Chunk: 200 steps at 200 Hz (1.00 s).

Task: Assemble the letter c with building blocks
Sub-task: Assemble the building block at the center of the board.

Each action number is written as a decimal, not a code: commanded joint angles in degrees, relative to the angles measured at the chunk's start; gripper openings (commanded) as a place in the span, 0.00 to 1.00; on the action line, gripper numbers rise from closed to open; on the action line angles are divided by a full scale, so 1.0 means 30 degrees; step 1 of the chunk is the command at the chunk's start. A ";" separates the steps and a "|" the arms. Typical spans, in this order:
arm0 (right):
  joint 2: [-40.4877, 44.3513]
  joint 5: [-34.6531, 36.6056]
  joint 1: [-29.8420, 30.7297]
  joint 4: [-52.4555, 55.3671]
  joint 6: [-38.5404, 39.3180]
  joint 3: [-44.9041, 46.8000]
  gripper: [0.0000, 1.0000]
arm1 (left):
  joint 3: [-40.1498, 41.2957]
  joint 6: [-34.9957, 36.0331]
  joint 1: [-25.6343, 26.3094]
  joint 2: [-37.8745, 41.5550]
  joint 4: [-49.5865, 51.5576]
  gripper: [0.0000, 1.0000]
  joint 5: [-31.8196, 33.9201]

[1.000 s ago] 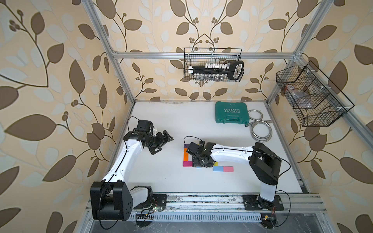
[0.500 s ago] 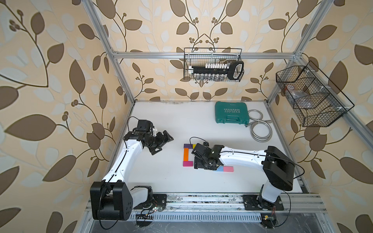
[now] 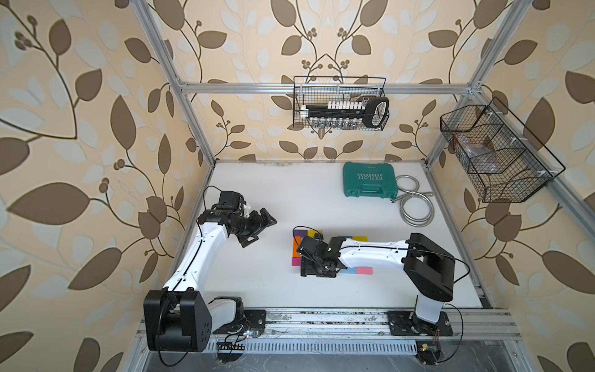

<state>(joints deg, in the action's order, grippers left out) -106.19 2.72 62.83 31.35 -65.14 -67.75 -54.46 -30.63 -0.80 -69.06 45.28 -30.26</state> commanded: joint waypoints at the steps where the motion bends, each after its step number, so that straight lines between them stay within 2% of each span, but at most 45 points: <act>1: -0.0599 0.0020 0.0107 0.0065 -0.0243 -0.0685 0.83 | -0.0656 0.0044 -0.0056 0.0493 0.0201 0.99 -0.0431; 157: -0.1195 0.0195 -0.0027 0.0418 0.0208 -0.1716 0.82 | -0.0450 -0.0132 -0.0056 0.0577 -0.0001 0.99 -0.0489; 200: 0.0018 0.0348 0.0149 0.0487 0.0332 -0.1503 0.82 | -0.0480 -0.0138 -0.0055 0.0607 0.0025 0.99 -0.0518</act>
<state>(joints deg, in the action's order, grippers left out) -108.75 2.76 62.89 31.48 -64.88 -71.29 -54.46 -31.09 -0.80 -68.95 45.25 -31.09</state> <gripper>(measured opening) 0.823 0.989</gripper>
